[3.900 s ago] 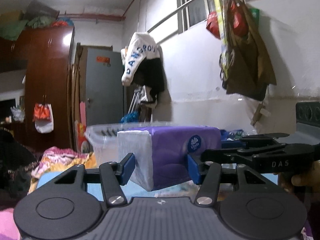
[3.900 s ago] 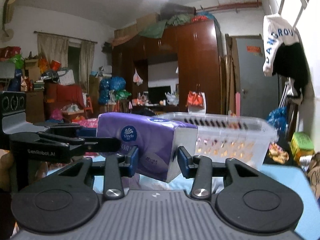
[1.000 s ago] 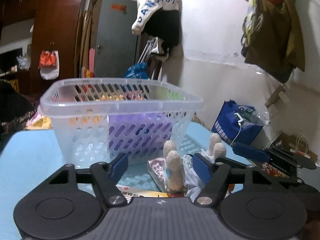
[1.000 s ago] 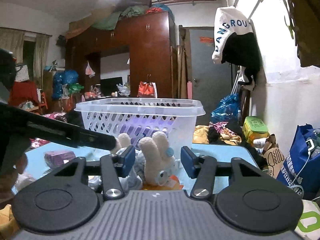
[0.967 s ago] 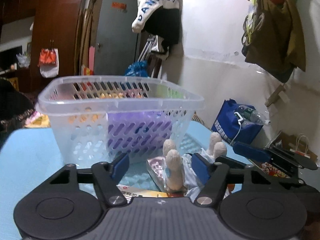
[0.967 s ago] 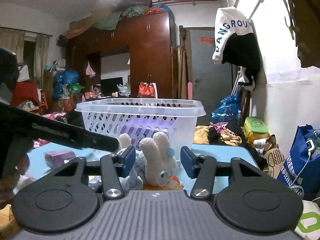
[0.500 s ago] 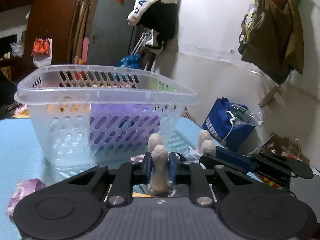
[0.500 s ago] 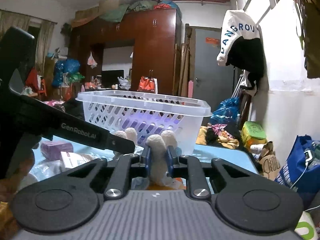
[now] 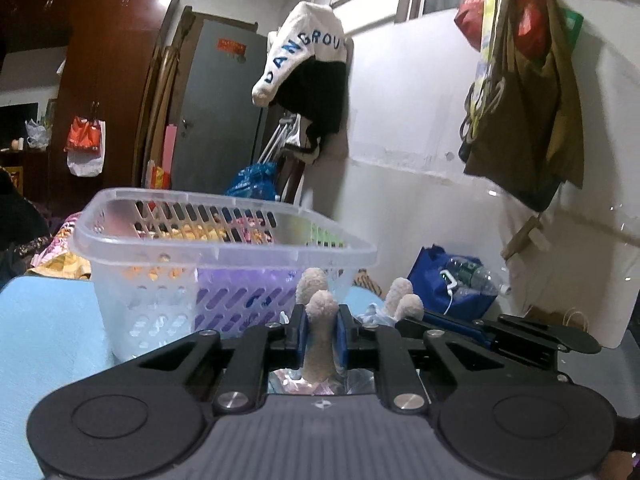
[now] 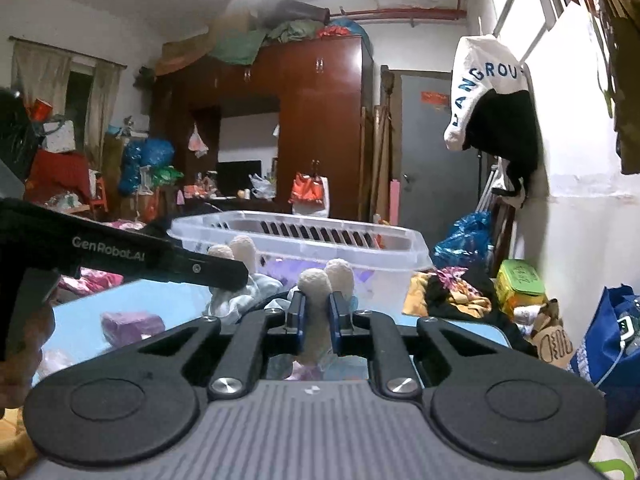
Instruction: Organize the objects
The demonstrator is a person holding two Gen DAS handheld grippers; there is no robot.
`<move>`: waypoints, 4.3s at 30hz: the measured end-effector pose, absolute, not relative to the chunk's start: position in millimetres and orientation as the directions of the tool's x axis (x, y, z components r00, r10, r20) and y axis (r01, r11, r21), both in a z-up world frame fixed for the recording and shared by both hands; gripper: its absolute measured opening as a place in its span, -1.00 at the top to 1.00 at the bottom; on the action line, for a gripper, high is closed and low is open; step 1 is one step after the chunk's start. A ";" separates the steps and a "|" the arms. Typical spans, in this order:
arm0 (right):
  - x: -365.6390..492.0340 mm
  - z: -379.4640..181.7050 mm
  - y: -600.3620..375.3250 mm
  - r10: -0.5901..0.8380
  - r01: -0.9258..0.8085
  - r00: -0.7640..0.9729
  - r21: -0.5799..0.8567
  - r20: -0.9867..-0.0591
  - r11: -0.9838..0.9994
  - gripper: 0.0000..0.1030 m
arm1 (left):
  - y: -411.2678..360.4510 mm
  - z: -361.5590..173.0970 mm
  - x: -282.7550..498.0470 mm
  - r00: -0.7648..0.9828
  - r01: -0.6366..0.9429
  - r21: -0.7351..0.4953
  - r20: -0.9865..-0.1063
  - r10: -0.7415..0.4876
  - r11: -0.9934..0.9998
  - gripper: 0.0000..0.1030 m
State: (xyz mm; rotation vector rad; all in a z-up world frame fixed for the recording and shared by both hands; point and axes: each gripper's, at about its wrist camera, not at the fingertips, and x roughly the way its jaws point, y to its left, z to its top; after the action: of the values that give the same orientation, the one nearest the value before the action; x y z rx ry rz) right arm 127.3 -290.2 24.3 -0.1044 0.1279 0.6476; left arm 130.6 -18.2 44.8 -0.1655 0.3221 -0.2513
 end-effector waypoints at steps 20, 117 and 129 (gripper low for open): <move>212.6 106.3 -204.9 0.694 -0.701 0.709 -0.013 -0.128 0.713 0.75 | 43.5 145.6 178.7 0.983 0.062 -0.118 -0.162 -0.080 0.991 0.65; 160.5 97.5 -293.8 0.594 -0.597 0.800 -0.008 -0.086 0.802 -0.08 | 70.8 102.7 120.3 0.982 0.067 -0.041 -0.175 -0.073 0.997 0.21; 292.8 82.2 -226.2 0.539 -0.547 0.803 0.044 -0.254 0.836 -0.09 | 50.0 105.9 238.4 0.922 -0.026 -0.013 -0.388 0.019 1.000 0.21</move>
State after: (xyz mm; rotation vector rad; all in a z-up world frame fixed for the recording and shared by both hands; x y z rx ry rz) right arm 292.8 -226.2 82.2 -0.0316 0.2621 0.5819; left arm 238.4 50.0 105.9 -0.0178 0.3979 0.0236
